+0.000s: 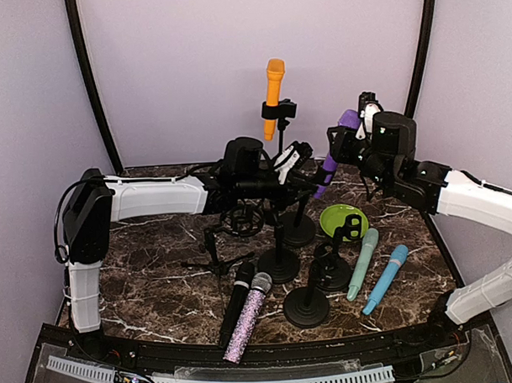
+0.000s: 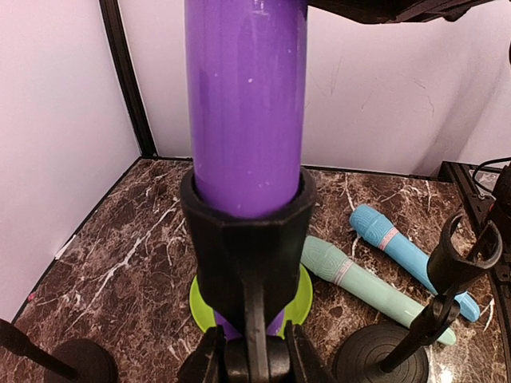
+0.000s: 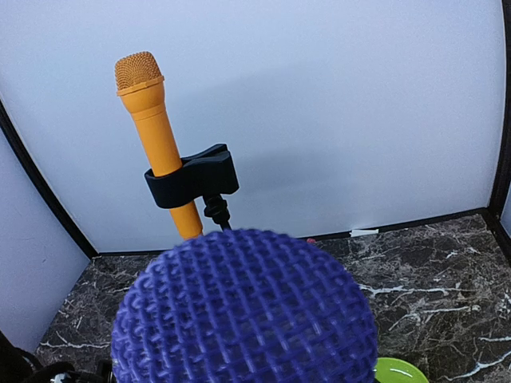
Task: Remove the microphone from the stand
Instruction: Remove the microphone from the microphone stand.
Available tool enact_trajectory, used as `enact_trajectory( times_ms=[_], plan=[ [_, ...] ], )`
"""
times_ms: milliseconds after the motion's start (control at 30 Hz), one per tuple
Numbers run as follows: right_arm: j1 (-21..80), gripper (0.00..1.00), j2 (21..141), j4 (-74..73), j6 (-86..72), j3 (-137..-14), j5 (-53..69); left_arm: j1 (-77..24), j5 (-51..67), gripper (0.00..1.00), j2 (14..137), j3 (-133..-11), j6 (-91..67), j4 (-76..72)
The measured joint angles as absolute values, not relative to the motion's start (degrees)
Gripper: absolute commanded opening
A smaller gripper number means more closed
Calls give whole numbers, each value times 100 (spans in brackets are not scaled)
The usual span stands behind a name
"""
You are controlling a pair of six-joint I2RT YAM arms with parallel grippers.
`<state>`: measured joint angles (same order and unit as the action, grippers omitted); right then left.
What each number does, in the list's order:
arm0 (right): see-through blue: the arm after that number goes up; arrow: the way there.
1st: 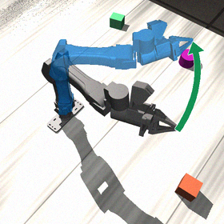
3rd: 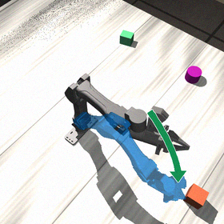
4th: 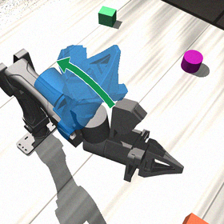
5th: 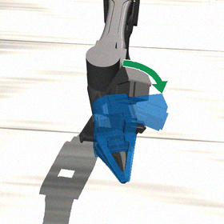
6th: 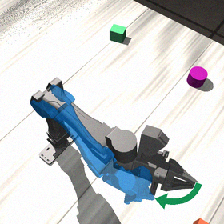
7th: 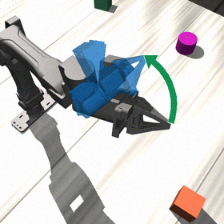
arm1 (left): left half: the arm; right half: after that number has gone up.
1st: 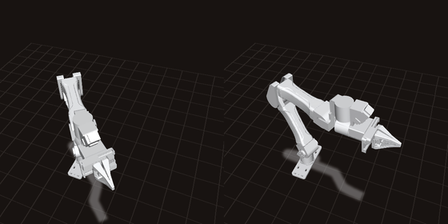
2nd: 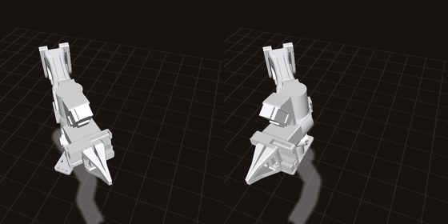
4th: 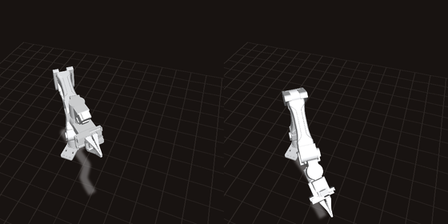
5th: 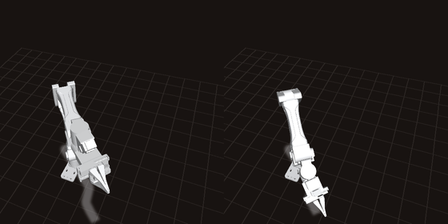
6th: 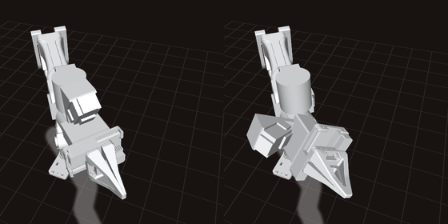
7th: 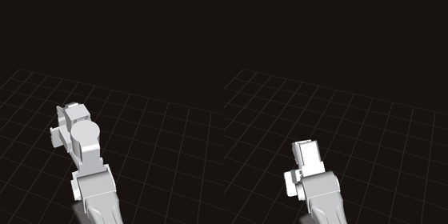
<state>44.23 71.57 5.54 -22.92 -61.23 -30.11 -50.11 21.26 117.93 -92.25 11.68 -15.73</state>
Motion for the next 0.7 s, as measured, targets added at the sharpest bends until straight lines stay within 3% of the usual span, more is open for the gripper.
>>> enact_trajectory(
  times_ms=[300, 700],
  plan=[
    [4453, 12, 7255, 644, -2285, -6191, -3155, -5009, 2012, 0, 11793, -9220, 1208, -1588],
    [4405, 12, 7096, 775, -1269, -6125, -2165, -5004, 2032, 0, 11793, -9220, 1284, -1557]
  ],
)
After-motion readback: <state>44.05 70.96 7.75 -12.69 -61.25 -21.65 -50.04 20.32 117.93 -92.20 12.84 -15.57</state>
